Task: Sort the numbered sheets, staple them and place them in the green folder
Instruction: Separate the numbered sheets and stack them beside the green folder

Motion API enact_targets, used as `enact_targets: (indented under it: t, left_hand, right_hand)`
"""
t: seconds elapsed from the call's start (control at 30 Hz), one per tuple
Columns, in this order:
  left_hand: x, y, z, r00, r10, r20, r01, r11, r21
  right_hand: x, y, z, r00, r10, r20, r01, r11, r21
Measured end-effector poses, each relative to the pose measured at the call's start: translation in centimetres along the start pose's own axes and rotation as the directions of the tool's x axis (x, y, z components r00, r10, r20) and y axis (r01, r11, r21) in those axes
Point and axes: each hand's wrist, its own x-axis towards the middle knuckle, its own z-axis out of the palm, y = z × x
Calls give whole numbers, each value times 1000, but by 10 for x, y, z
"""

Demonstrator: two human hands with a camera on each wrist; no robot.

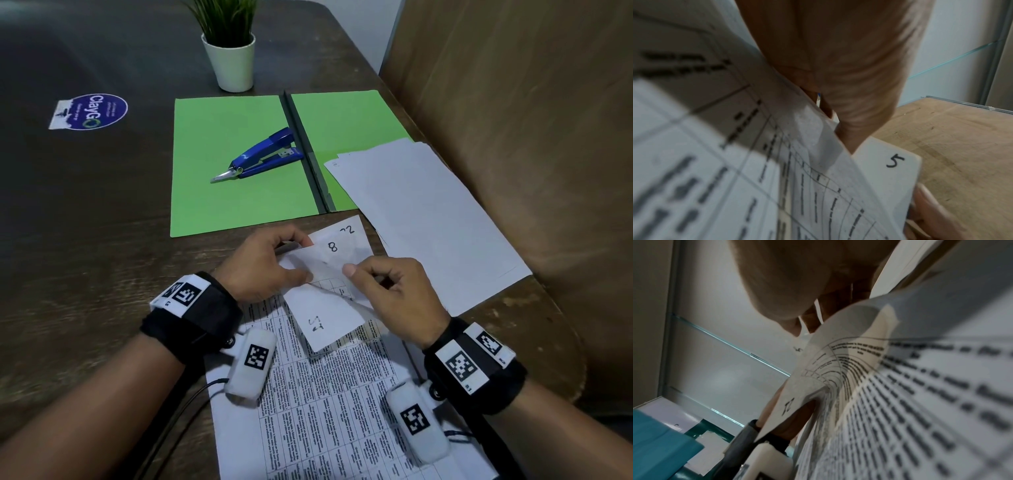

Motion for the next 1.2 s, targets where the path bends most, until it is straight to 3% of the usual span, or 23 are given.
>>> enact_targets:
  t: [0.17, 0.43, 0.67, 0.8, 1.2]
  left_hand:
    - [0, 0, 0, 1000, -1, 7, 1, 1000, 8]
    - [3, -6, -1, 997, 70, 28, -71, 997, 24]
    - [4, -10, 0, 995, 96, 38, -97, 995, 2]
    - [4, -8, 0, 994, 101, 41, -101, 995, -1]
    - [2, -6, -1, 993, 109, 42, -109, 994, 0]
  right_hand:
    - [3, 3, 0, 993, 73, -90, -70, 997, 34]
    - [4, 8, 1, 986, 120, -117, -113, 991, 65]
    - [7, 17, 0, 983, 118, -140, -127, 990, -54]
    - [6, 14, 1, 984, 45, -175, -67, 990, -121]
    - [6, 13, 2, 989, 21, -143, -39, 992, -120]
